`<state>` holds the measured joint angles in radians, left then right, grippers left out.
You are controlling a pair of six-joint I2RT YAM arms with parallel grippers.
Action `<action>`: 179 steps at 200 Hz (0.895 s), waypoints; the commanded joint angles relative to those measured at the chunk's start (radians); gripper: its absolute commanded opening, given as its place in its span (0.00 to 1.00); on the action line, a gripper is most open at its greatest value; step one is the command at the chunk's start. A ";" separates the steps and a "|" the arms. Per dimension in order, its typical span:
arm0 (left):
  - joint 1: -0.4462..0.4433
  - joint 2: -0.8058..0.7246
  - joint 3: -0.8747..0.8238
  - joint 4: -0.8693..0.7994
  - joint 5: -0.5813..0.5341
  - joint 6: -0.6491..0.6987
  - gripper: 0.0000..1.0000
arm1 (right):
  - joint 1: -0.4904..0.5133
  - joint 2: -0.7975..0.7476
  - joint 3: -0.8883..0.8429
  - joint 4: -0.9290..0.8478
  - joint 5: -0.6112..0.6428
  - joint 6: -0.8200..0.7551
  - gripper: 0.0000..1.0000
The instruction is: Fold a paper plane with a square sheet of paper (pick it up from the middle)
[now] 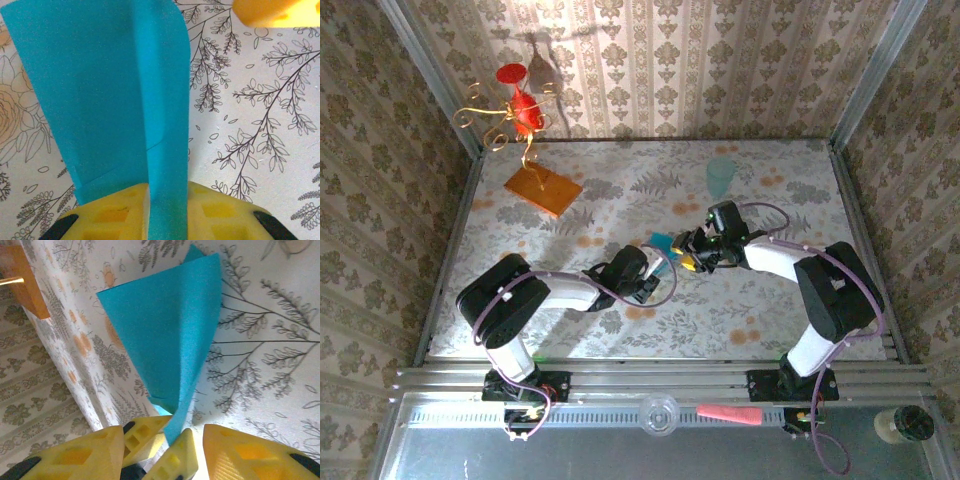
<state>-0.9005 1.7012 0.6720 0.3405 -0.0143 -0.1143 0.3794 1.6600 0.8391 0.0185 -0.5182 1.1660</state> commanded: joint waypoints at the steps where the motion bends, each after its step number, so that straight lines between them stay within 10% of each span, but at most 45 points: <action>1: 0.017 0.010 -0.030 0.004 0.056 -0.060 0.23 | -0.008 -0.030 -0.018 -0.035 0.031 -0.031 0.48; 179: 0.204 -0.019 -0.112 0.265 0.495 -0.679 0.00 | -0.022 -0.058 -0.080 0.067 -0.028 -0.512 0.80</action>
<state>-0.7139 1.6833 0.5671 0.5552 0.4099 -0.6701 0.3363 1.5845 0.7410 0.1062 -0.5392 0.7406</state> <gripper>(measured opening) 0.066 0.790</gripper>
